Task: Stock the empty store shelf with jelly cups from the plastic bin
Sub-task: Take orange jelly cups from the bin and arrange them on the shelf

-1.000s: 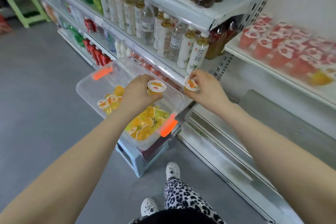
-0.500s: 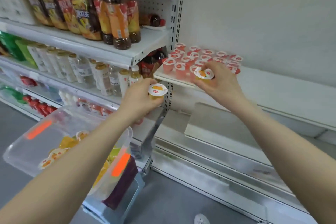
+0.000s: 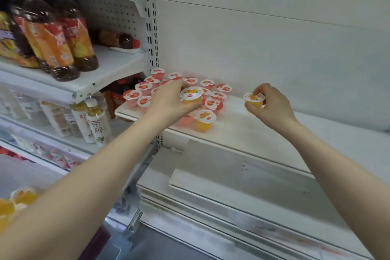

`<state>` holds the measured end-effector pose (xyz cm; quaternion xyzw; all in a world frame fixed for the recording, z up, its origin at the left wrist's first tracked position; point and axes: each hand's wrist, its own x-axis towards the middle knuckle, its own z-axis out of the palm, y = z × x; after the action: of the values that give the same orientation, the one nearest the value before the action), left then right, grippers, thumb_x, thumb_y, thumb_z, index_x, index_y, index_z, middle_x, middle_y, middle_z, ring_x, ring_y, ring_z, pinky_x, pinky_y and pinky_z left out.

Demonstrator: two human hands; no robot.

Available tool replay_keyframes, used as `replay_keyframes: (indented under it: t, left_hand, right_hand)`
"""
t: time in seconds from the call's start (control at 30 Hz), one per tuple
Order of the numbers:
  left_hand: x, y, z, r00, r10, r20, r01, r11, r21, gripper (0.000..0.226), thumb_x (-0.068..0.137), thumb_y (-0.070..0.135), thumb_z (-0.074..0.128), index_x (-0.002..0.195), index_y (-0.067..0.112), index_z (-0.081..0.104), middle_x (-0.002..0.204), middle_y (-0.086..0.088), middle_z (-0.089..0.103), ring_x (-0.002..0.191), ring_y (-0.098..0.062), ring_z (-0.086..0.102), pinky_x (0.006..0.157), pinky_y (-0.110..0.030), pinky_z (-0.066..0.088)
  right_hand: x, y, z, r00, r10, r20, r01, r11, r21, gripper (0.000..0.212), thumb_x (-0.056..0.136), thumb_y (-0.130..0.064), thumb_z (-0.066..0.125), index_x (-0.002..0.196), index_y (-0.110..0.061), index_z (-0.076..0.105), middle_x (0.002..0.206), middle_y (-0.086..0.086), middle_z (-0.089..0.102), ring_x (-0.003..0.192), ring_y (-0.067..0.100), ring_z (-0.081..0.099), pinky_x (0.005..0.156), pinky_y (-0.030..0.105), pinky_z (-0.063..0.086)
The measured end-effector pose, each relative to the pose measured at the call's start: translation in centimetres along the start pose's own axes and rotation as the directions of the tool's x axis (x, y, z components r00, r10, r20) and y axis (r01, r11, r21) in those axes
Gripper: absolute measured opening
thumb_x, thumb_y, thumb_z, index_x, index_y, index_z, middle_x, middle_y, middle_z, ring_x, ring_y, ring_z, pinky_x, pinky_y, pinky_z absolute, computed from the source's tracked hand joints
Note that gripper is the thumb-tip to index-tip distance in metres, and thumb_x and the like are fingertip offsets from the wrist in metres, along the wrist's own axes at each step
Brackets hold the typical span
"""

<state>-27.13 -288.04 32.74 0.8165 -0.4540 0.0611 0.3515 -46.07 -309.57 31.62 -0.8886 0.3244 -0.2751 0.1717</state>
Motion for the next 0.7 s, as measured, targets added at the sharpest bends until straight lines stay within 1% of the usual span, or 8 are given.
replay_keyframes:
  t: [0.1,0.2,0.3,0.37,0.43,0.5,0.7]
  left_hand:
    - [1.4,1.4,1.6,1.0,0.003,-0.01,-0.002,1.0,0.028,0.058,0.075,0.055,0.07,0.12,0.019,0.062,0.119,-0.001,0.065,0.111,-0.022,0.058,0.086,-0.033,0.043]
    - [2.5,2.3,2.7,1.0,0.006,-0.029,-0.005,0.999,0.036,0.049,0.075,0.048,0.071,0.111,0.016,0.066,0.11,-0.004,0.067,0.102,-0.025,0.061,0.08,-0.034,0.046]
    - [3.4,2.6,3.6,1.0,-0.008,-0.028,0.01,0.998,0.058,0.054,0.075,0.049,0.071,0.118,0.017,0.064,0.116,-0.003,0.066,0.106,-0.023,0.06,0.081,-0.027,0.042]
    - [3.9,2.7,4.2,0.999,-0.029,-0.024,0.03,0.998,0.064,0.055,0.075,0.048,0.071,0.12,0.018,0.063,0.119,-0.001,0.064,0.108,-0.02,0.059,0.082,-0.025,0.041]
    - [4.3,2.8,4.7,0.999,-0.043,-0.021,0.044,0.997,0.064,0.052,0.074,0.047,0.07,0.118,0.02,0.063,0.116,0.001,0.065,0.105,-0.019,0.059,0.081,-0.026,0.045]
    - [4.7,3.0,5.1,0.999,-0.039,-0.017,0.04,0.996,0.084,0.051,0.073,0.049,0.069,0.116,0.022,0.063,0.113,0.003,0.065,0.102,-0.017,0.059,0.077,-0.026,0.044]
    - [5.9,3.7,5.8,1.0,-0.015,0.0,0.015,0.992,0.122,0.052,0.075,0.055,0.066,0.115,0.022,0.063,0.11,0.006,0.066,0.1,-0.015,0.058,0.076,-0.028,0.043]
  right_hand:
    - [1.8,2.1,0.8,0.997,0.027,0.065,-0.028,1.0,0.005,0.029,0.078,-0.035,0.069,0.101,-0.025,0.053,0.102,0.004,0.06,0.089,0.022,0.054,0.076,0.03,0.036]
    - [3.4,3.3,1.9,0.99,0.027,0.139,-0.027,1.0,-0.001,0.031,0.078,-0.032,0.071,0.103,-0.023,0.056,0.105,0.005,0.06,0.092,0.023,0.054,0.076,0.03,0.037]
    - [4.9,3.9,3.1,0.981,0.003,0.195,-0.002,1.0,-0.004,0.031,0.078,-0.032,0.072,0.103,-0.021,0.057,0.106,0.007,0.061,0.097,0.026,0.056,0.077,0.031,0.04]
    - [5.7,4.2,3.8,0.976,0.002,0.219,-0.002,1.0,0.002,0.03,0.078,-0.032,0.072,0.102,-0.021,0.057,0.106,0.008,0.062,0.099,0.027,0.057,0.081,0.034,0.044]
    - [6.4,4.4,4.5,0.973,-0.005,0.229,0.002,1.0,0.014,0.03,0.078,-0.033,0.073,0.101,-0.021,0.057,0.105,0.008,0.062,0.098,0.028,0.057,0.079,0.033,0.043]
    - [7.1,4.7,5.0,0.974,-0.012,0.225,0.007,1.0,0.022,0.03,0.078,-0.033,0.073,0.101,-0.021,0.057,0.104,0.008,0.062,0.097,0.028,0.058,0.076,0.032,0.042]
    - [9.3,5.0,6.2,0.978,-0.017,0.21,0.017,1.0,0.003,0.031,0.082,-0.032,0.071,0.106,-0.019,0.058,0.108,0.01,0.061,0.098,0.029,0.057,0.074,0.029,0.035]
